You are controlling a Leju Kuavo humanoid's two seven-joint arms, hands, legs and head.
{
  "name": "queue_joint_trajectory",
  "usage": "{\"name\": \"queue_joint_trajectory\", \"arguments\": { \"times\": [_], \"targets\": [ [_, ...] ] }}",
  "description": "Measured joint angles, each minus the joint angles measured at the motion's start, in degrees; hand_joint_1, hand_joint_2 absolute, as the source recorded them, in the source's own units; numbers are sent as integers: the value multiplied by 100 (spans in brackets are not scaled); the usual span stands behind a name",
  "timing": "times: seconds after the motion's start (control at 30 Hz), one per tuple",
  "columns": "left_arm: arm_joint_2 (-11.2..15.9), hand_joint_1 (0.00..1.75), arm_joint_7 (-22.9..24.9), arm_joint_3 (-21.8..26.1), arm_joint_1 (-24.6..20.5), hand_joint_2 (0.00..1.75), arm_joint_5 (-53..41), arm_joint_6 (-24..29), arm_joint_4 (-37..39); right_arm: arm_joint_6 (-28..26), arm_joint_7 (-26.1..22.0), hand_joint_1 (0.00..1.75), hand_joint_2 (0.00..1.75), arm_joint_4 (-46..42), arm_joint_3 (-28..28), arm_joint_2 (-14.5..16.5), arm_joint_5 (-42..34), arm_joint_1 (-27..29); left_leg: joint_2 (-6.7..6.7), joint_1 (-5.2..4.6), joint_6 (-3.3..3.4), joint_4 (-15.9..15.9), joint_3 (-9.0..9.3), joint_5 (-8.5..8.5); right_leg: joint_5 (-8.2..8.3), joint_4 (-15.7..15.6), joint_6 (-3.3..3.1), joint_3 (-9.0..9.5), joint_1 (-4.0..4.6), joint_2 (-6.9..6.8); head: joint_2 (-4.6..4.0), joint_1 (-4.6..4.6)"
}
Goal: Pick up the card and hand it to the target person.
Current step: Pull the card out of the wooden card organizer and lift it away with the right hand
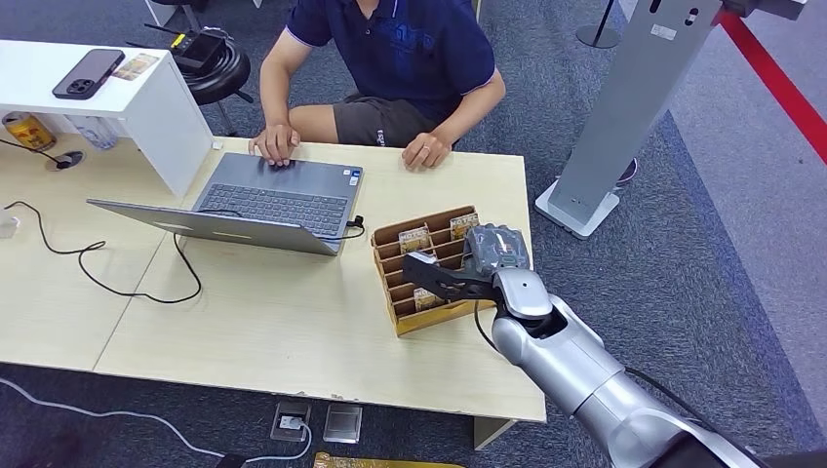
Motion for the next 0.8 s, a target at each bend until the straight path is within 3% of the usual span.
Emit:
{"name": "queue_joint_trajectory", "arguments": {
  "times": [0.23,0.8],
  "targets": [
    [0,0,-6,0,8,0,0,1,0,-3,-4,175,175,-2,-5,1,0,-9,0,0,0,0,0,0,0,0,0,1,0,0,0,1],
    [0,0,-6,0,47,0,61,-45,0,-63,-73,175,175,-92,-9,7,68,-9,0,0,0,0,2,0,0,0,0,2,0,0,0,2]
  ]
}}
